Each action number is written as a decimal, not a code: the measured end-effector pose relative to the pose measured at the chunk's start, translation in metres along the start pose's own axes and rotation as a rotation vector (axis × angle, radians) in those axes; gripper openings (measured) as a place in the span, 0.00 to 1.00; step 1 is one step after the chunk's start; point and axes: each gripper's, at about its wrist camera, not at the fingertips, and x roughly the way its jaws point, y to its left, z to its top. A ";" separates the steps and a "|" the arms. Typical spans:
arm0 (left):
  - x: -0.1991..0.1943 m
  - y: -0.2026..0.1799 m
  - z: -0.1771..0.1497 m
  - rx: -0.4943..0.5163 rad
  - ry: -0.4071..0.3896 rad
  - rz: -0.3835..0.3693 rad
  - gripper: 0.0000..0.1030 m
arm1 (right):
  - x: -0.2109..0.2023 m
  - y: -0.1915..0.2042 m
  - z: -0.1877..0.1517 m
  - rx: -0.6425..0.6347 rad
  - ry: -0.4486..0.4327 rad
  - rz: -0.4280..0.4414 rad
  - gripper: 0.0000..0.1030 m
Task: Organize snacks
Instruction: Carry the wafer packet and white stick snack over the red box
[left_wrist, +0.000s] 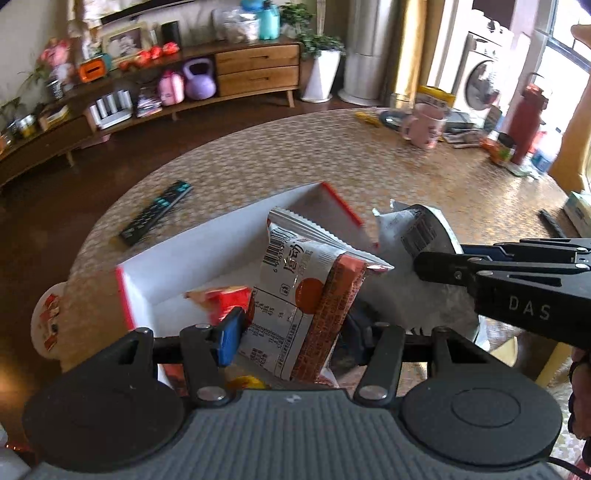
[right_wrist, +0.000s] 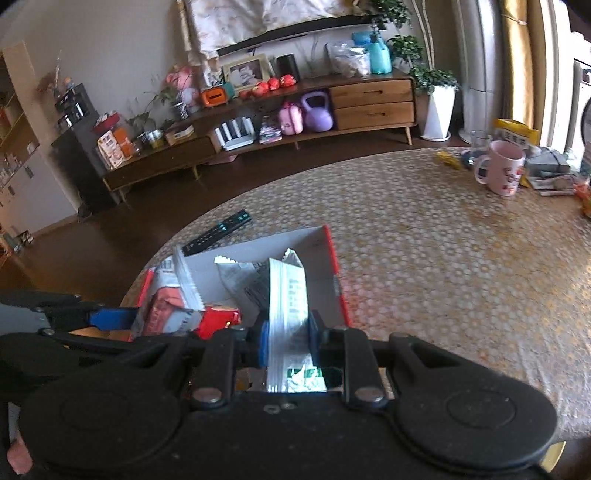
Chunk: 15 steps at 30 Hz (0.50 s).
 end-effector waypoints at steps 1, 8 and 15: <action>0.001 0.007 -0.001 -0.010 0.003 0.007 0.54 | 0.005 0.004 0.001 -0.005 0.003 0.000 0.18; 0.019 0.044 -0.011 -0.063 0.038 0.062 0.54 | 0.041 0.022 0.007 -0.020 0.032 -0.019 0.19; 0.049 0.062 -0.026 -0.069 0.085 0.122 0.54 | 0.082 0.027 0.003 -0.022 0.090 -0.042 0.19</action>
